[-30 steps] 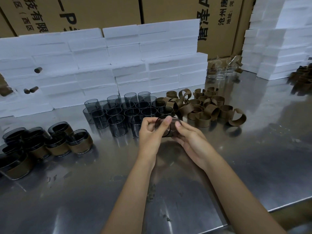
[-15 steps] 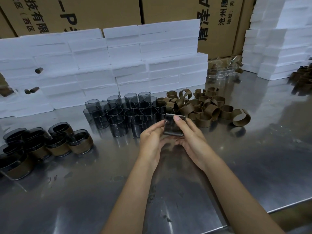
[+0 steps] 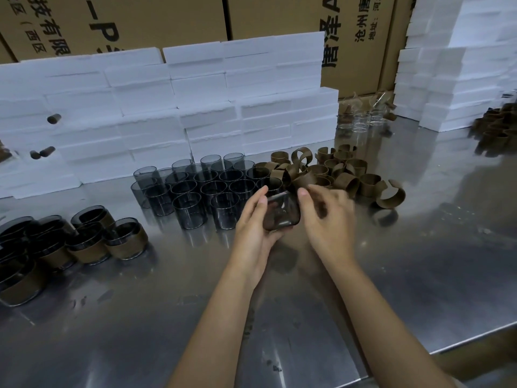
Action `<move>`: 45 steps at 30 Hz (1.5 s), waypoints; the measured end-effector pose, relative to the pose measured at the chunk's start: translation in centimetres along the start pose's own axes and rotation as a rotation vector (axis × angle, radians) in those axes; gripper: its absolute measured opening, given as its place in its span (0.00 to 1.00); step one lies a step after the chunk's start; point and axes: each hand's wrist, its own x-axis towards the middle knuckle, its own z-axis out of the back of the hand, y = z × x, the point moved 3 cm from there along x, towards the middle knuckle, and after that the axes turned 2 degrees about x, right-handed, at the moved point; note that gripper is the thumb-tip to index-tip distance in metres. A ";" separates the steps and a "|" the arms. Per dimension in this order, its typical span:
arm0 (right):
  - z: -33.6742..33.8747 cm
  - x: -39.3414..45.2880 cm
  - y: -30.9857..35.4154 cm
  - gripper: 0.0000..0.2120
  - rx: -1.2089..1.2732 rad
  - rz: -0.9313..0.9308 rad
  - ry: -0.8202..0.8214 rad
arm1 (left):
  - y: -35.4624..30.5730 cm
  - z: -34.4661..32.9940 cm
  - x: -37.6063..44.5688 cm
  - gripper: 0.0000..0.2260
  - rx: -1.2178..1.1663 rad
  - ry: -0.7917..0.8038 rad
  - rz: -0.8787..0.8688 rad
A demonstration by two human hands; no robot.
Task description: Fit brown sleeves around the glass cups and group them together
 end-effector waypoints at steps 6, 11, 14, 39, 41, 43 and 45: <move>1.1 1.0 -2.4 0.26 -0.462 -0.167 0.090 | 0.3 0.2 0.0 0.16 -0.090 0.043 0.167; 1.0 0.8 -2.1 0.13 -0.437 -0.132 0.060 | 0.4 0.4 -0.1 0.17 -0.105 0.087 0.197; 0.8 0.6 -2.1 0.08 -0.377 -0.097 0.064 | 0.4 0.4 -0.1 0.12 -0.137 0.088 0.196; 1.3 0.8 -1.3 0.18 0.179 -0.198 -0.109 | 0.2 0.7 -0.2 0.10 -0.208 0.064 0.214; 1.4 1.1 -1.7 0.16 0.310 -0.317 -0.119 | 0.1 0.8 -0.3 0.10 -0.217 0.060 0.215; 1.6 1.3 -2.0 0.17 0.383 -0.406 -0.107 | 0.0 0.8 -0.4 0.10 -0.229 0.058 0.213; 1.8 1.5 -2.0 0.20 0.402 -0.445 -0.077 | 0.0 0.6 -0.4 0.10 -0.196 0.067 0.199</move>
